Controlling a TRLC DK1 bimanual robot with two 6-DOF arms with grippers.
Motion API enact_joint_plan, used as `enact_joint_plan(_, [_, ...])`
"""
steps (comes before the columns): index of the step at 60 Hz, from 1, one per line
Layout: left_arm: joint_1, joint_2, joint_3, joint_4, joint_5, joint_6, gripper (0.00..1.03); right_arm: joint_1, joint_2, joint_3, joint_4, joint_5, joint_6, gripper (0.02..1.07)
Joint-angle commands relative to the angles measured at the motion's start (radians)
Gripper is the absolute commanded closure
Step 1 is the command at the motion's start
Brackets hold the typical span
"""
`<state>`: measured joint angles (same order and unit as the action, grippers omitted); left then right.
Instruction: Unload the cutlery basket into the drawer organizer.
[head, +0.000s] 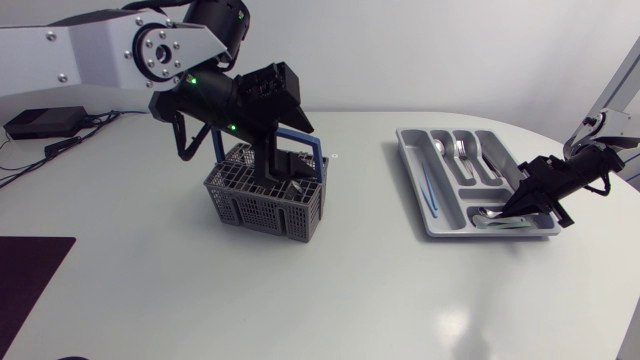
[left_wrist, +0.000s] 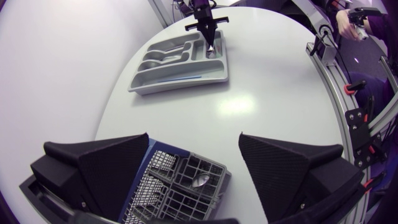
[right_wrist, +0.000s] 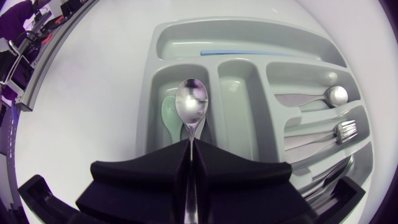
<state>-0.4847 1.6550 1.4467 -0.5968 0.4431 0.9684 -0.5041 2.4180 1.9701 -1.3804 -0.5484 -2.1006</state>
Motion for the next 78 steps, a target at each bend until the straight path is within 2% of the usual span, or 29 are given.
enact_joint_plan(1, [0.0, 0.023, 0.038, -0.014, -0.006, -0.013, 0.03, -0.008, 0.021, 0.0, -0.009, 0.007, -0.049, 0.99])
enact_joint_plan(9, [-0.014, 0.025, 0.05, -0.015, -0.02, -0.016, 0.03, -0.007, 0.024, -0.007, -0.008, 0.024, -0.05, 0.98])
enact_joint_plan(13, [-0.022, 0.026, 0.05, -0.015, -0.024, -0.019, 0.03, -0.01, 0.02, -0.013, -0.003, 0.027, -0.05, 0.81])
enact_joint_plan(17, [-0.028, 0.031, 0.05, -0.015, -0.029, -0.02, 0.03, -0.011, 0.015, -0.017, -0.006, 0.031, -0.049, 0.46])
enact_joint_plan(19, [-0.031, 0.032, 0.052, -0.015, -0.032, -0.023, 0.03, -0.011, 0.012, -0.022, 0.0, 0.036, -0.045, 0.34])
enact_joint_plan(31, [-0.049, 0.031, 0.044, -0.015, -0.034, -0.031, 0.03, -0.014, -0.011, -0.043, 0.026, 0.019, -0.038, 0.14])
enact_joint_plan(40, [-0.049, 0.002, 0.053, -0.035, -0.064, -0.042, 0.03, -0.016, -0.131, -0.086, 0.026, -0.028, -0.035, 0.11])
enact_joint_plan(53, [-0.065, -0.067, 0.041, -0.124, -0.124, -0.025, 0.04, 0.026, -0.341, -0.205, 0.026, -0.099, -0.012, 0.11])
enact_joint_plan(60, [-0.068, -0.133, -0.055, -0.124, -0.173, 0.139, 0.04, 0.061, -0.45, -0.274, 0.029, -0.136, 0.031, 0.11])
enact_joint_plan(64, [-0.091, -0.176, -0.134, -0.103, -0.234, 0.233, 0.04, 0.081, -0.494, -0.321, 0.035, -0.15, 0.05, 0.11])
enact_joint_plan(68, [-0.103, -0.218, -0.215, -0.037, -0.302, 0.314, 0.05, 0.113, -0.548, -0.396, 0.061, -0.157, 0.076, 0.11])
enact_joint_plan(73, [-0.092, -0.231, -0.267, -0.011, -0.348, 0.417, 0.07, 0.161, -0.634, -0.522, 0.182, -0.165, 0.157, 0.1])
enact_joint_plan(78, [-0.089, -0.241, -0.296, 0.011, -0.359, 0.489, 0.07, 0.226, -0.728, -0.669, 0.34, -0.171, 0.277, 0.1])
